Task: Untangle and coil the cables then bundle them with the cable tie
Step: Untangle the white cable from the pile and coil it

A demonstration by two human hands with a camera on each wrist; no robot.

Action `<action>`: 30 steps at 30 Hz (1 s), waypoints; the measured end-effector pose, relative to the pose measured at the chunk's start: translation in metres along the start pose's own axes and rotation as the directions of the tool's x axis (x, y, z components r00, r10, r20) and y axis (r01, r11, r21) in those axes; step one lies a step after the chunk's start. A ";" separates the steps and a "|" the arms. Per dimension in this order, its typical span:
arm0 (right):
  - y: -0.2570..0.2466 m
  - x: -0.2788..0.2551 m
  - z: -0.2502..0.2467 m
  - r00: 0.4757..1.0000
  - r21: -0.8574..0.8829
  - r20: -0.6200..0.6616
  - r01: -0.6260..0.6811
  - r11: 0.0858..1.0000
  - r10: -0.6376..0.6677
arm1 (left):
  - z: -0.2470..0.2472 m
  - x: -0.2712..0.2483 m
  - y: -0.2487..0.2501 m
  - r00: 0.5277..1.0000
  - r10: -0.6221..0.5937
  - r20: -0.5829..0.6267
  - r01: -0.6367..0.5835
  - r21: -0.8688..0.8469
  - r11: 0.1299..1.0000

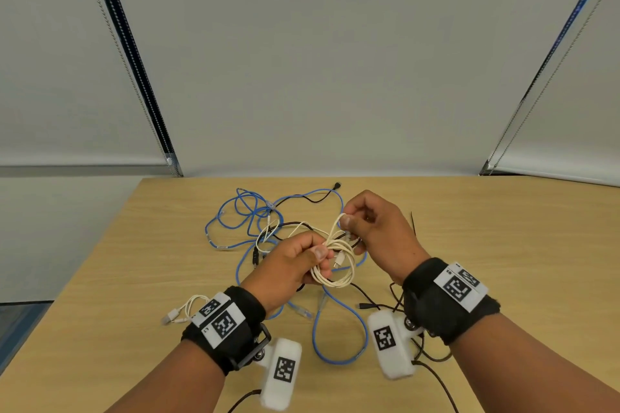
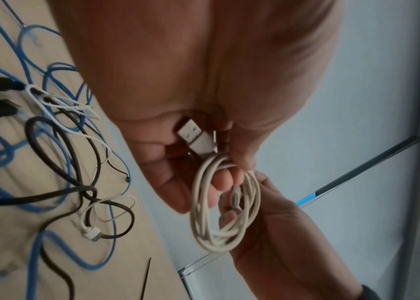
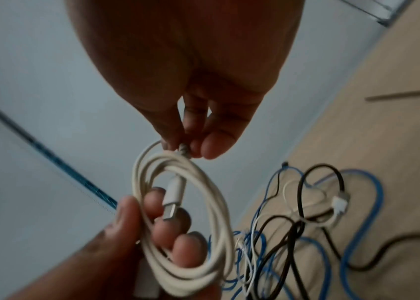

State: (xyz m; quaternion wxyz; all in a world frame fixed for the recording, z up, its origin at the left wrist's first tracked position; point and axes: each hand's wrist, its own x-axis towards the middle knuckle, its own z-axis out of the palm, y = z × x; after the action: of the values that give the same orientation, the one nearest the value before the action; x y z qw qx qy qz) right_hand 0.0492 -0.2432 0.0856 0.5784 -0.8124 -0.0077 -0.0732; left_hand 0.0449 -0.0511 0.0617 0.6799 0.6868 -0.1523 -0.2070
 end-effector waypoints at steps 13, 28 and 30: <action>0.008 -0.021 0.021 0.952 -0.016 0.255 -0.173 0.985 0.171 | 0.005 0.015 -0.006 0.924 0.042 -0.379 -0.039 0.017 0.999; 0.009 -0.006 -0.006 0.931 0.031 0.284 -0.248 0.968 0.230 | -0.027 0.008 -0.018 0.944 -0.092 -0.315 0.052 -0.135 0.989; 0.009 -0.006 -0.003 0.939 -0.014 0.269 -0.220 0.975 0.215 | -0.028 0.007 -0.018 0.966 -0.074 -0.249 0.064 -0.048 0.997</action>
State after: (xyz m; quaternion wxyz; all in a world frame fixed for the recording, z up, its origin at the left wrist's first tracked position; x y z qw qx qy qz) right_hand 0.0436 -0.2488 0.0772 0.5829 -0.8061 0.0032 0.1020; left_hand 0.0635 -0.0300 0.0425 0.6997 0.6986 -0.0372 -0.1450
